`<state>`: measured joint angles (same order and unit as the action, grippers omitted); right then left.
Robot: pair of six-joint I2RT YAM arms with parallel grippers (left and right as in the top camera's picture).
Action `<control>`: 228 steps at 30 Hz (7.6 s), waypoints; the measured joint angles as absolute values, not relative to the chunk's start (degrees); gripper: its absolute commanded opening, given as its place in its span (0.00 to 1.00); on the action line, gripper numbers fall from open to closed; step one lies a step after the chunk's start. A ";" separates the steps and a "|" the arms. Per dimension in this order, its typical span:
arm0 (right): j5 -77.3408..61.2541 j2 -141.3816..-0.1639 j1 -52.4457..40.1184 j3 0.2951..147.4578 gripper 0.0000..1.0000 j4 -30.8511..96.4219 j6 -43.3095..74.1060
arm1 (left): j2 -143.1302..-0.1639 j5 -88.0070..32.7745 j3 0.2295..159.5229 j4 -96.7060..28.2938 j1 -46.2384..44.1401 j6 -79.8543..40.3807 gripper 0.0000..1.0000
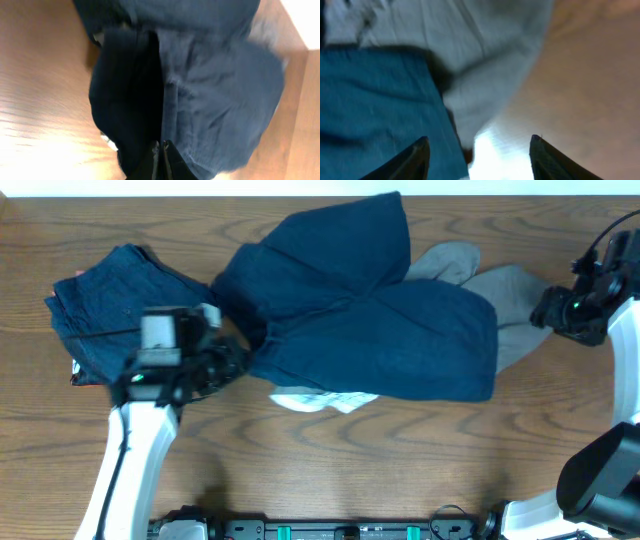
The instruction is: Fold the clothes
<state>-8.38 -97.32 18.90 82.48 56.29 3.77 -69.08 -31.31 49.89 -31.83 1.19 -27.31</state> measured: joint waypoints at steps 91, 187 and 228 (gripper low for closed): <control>-11.81 -99.22 27.46 79.70 0.58 67.40 4.84 | -101.84 -33.67 49.12 -20.53 -1.58 -25.65 0.06; 11.64 -91.66 36.36 48.10 0.04 41.43 29.45 | -101.84 -31.31 50.50 -22.15 3.70 -25.65 0.06; 13.72 -91.85 35.68 46.28 0.23 46.19 24.62 | -101.84 -31.31 50.65 -23.20 3.75 -25.65 0.06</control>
<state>13.72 -91.85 35.68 46.28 46.19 24.62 -101.84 -31.31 50.65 -23.20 3.75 -25.65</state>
